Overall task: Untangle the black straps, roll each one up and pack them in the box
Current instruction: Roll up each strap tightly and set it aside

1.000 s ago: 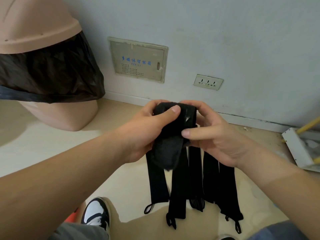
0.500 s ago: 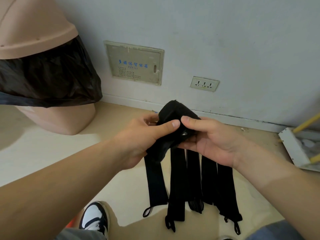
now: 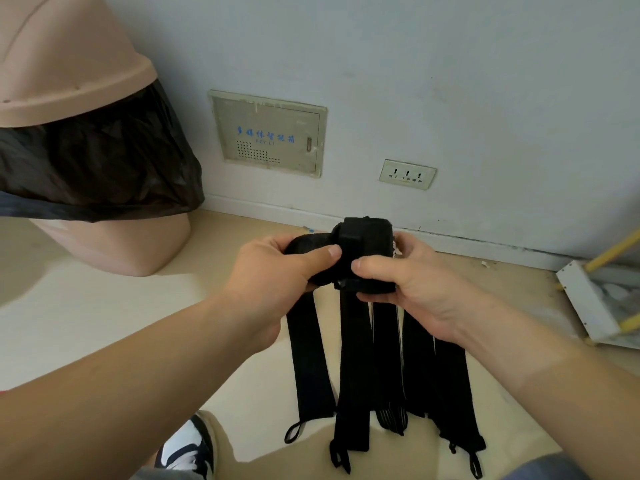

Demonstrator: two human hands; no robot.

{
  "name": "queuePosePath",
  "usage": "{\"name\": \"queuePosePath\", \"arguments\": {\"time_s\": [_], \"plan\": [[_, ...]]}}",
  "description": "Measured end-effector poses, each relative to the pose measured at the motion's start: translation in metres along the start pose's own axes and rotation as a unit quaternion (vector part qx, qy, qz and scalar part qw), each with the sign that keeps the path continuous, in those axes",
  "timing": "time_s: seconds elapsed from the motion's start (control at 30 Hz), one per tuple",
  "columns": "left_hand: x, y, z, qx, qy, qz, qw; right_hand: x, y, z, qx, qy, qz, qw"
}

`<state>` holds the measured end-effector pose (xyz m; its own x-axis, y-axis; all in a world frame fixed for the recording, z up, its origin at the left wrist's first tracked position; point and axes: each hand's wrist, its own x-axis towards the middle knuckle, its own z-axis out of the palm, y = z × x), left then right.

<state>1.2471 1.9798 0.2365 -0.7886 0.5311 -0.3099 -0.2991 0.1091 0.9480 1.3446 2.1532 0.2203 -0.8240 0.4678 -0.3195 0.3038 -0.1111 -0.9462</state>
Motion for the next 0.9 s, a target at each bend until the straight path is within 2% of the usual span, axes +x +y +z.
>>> {"name": "queuePosePath", "arguments": {"time_s": [0.17,0.33,0.47,0.6,0.7,0.8,0.9], "plan": [[-0.007,-0.003,0.004,0.116,0.019,0.099,0.988,-0.006,0.004,0.007,-0.028,0.002,-0.026,0.999],[-0.010,-0.003,0.011,0.156,0.024,0.160,0.975,-0.011,0.010,0.022,-0.022,0.022,-0.038,0.999],[-0.016,-0.004,0.015,0.179,-0.070,0.116,0.974,-0.012,0.014,0.025,-0.016,0.039,-0.044,0.998],[-0.014,-0.010,0.011,0.193,-0.182,0.053,0.963,-0.018,0.009,0.025,0.023,-0.023,-0.014,0.999],[-0.015,-0.011,0.011,0.231,-0.200,0.069,0.950,-0.024,-0.001,0.022,0.095,-0.063,0.000,0.993],[-0.022,-0.015,0.016,0.245,-0.240,0.097,0.934,-0.025,-0.004,0.019,0.075,-0.021,-0.009,0.997],[-0.024,-0.017,0.019,0.197,-0.241,0.098,0.945,-0.020,0.000,0.017,0.062,0.025,-0.009,0.998]]}}
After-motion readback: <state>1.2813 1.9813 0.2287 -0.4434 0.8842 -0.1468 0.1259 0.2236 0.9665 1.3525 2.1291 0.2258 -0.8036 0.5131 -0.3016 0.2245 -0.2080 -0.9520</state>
